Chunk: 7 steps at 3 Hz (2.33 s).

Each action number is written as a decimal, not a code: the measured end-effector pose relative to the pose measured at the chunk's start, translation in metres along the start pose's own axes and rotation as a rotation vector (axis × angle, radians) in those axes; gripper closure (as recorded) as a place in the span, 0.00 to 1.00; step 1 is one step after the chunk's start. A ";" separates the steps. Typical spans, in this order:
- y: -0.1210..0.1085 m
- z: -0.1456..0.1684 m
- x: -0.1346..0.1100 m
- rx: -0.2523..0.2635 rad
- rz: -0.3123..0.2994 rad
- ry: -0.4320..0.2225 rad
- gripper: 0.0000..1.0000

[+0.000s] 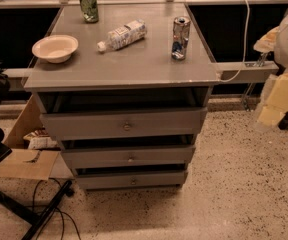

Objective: Open bottom drawer

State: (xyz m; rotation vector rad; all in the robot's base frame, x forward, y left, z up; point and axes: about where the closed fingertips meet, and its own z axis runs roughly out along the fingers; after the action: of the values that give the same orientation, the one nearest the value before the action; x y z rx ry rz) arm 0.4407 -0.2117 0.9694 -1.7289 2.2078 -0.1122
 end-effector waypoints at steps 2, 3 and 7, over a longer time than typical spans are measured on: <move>0.040 0.102 -0.005 -0.009 -0.060 -0.037 0.00; 0.064 0.178 0.003 -0.028 -0.057 -0.014 0.00; 0.110 0.352 0.016 -0.142 -0.112 0.095 0.00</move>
Offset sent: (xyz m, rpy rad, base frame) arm -0.0091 0.0487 -0.2528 0.0021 0.0361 0.0903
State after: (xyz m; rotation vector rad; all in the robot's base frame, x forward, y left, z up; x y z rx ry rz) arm 0.4432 -0.1485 0.6062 -1.9627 2.2328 -0.0662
